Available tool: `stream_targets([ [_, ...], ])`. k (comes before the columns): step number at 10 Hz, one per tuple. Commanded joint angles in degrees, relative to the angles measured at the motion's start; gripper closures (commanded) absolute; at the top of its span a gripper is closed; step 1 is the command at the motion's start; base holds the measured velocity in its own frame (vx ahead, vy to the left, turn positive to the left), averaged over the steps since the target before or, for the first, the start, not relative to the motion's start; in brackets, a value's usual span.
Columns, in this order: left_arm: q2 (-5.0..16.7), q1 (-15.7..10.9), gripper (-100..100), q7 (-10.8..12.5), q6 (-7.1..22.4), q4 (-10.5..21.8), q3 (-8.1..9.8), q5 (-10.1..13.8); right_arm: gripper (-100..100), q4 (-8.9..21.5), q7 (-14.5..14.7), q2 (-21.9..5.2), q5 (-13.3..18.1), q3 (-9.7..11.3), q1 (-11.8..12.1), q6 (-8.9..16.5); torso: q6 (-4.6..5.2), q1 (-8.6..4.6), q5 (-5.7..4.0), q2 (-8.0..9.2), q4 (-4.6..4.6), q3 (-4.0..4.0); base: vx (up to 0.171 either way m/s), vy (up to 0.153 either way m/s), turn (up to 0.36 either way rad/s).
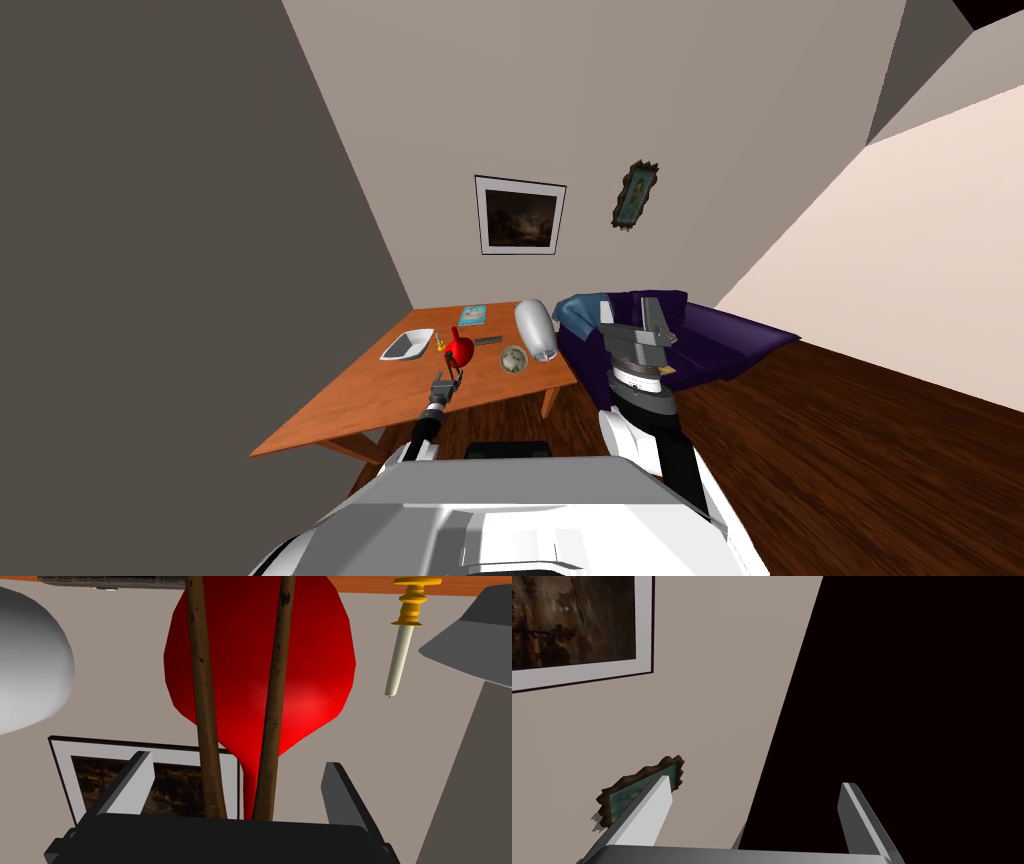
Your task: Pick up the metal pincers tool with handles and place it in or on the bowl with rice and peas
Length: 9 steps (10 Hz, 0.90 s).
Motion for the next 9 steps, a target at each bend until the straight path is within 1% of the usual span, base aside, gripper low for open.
stream_targets([
  [1, 0.00, 0.00, 0, 0.00, 0.00, 0.00, 0.00, 0.00, 0, 0.00, 0.00, 0.00, 0.00, 0.00, 0.00, 0.00, 0.00, 0.00, 0.00, 0.00, 0.00, 0.00, 0.000, 0.000, 0.000],
  [2, -0.52, 1.70, -100, 1.39, -0.07, -2.23, -0.20, -2.35, 0, 0.00, 0.00, 0.00, 0.00, 0.00, 0.00, 0.00, 0.00, -0.02, 0.00, 0.00, 0.00, 0.00, 0.075, 0.005, 0.194],
  [3, -1.04, 3.39, -100, 2.77, -0.16, -4.12, -0.41, -4.14, 0, 0.00, 0.00, 0.00, 0.00, 0.00, 0.02, 0.00, -0.04, -0.01, 0.00, -0.21, -0.04, -0.11, 0.132, -0.015, 0.275],
  [4, -1.04, 3.39, -100, 2.77, -0.16, -4.44, -0.41, -4.69, 0, 0.00, 0.00, 0.00, 0.00, 0.00, 0.02, 0.00, -0.03, -0.08, -0.01, -0.41, -0.09, -0.23, 0.109, -0.017, 0.097],
  [5, -1.56, 5.08, -100, 4.14, -0.25, -6.64, -0.61, -7.02, 0, 0.00, 0.00, 0.00, 0.00, 0.00, 0.01, 0.00, 0.00, -0.08, -0.02, -0.41, -0.09, -0.24, 0.115, -0.002, 0.150],
  [6, -2.07, 6.76, -100, 5.52, -0.34, -8.85, -0.82, -8.72, 0, -0.01, 0.00, 0.00, 0.00, 0.00, 0.02, 0.00, -0.02, -0.04, -0.01, -0.44, -0.09, -0.25, 0.143, 0.003, 0.319],
  [7, -2.07, 6.76, -100, 5.52, -0.34, -8.85, -0.82, -9.37, 0, -0.01, 0.00, 0.00, 0.00, -0.01, 0.02, -0.01, -0.04, -0.01, 0.00, -0.52, -0.11, -0.30, 0.102, -0.010, 0.100],
  [8, -2.59, 8.45, -100, 6.89, -0.43, -10.46, -1.02, -11.51, 0, 0.00, 0.00, 0.00, 0.00, 0.00, 0.01, 0.00, 0.02, -0.03, 0.00, -0.43, -0.10, -0.25, 0.095, 0.002, 0.154],
  [9, -2.59, 8.45, -100, 6.89, -0.43, -11.05, -1.02, -11.71, 0, -0.01, 0.00, 0.00, 0.00, 0.00, 0.02, 0.00, -0.02, 0.00, 0.00, -0.38, -0.09, -0.22, 0.078, -0.013, 0.094],
])
